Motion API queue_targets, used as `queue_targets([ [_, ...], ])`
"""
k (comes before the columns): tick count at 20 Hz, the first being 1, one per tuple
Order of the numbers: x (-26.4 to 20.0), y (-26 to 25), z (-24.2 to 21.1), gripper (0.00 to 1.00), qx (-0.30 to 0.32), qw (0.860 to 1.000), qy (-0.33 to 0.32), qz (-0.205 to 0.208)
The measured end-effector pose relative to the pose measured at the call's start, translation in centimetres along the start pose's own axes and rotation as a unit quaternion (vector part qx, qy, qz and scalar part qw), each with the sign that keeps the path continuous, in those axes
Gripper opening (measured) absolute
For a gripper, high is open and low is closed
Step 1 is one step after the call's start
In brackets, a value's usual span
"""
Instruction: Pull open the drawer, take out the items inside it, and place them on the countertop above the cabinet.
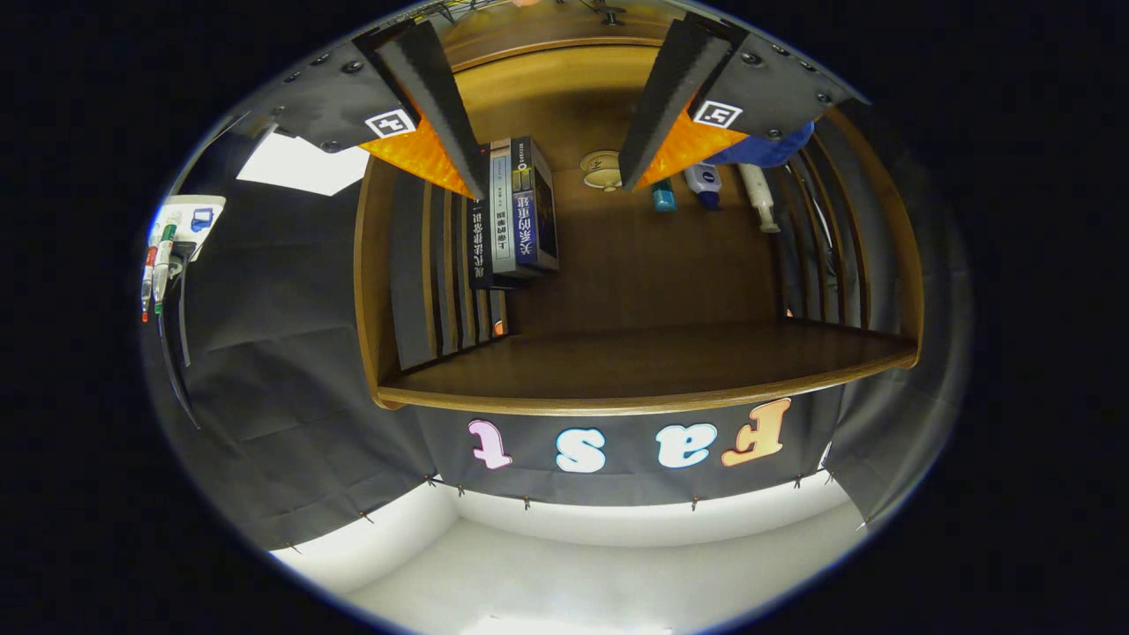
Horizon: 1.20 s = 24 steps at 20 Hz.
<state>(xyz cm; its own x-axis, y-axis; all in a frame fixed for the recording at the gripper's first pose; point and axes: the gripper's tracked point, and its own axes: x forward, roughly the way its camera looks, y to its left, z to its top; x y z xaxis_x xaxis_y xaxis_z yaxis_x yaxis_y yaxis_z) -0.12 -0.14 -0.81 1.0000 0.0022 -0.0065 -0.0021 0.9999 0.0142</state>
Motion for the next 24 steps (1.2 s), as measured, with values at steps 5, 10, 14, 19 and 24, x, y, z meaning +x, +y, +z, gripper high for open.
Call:
queue_targets([
  [5, -0.1, -0.3, 0.4, 0.98, -0.001, 1.0, -0.005, -0.001],
  [10, -0.2, -0.5, -0.5, 0.98, -0.003, 1.0, -0.009, 0.0],
  [14, -0.3, -0.4, -1.6, 0.98, -0.003, 1.0, -0.017, 0.004],
  [19, -0.9, -0.3, -4.7, 0.98, -0.013, 0.999, -0.028, 0.007],
  [24, -1.1, 1.0, -10.0, 0.98, -0.01, 1.0, -0.003, 0.019],
])
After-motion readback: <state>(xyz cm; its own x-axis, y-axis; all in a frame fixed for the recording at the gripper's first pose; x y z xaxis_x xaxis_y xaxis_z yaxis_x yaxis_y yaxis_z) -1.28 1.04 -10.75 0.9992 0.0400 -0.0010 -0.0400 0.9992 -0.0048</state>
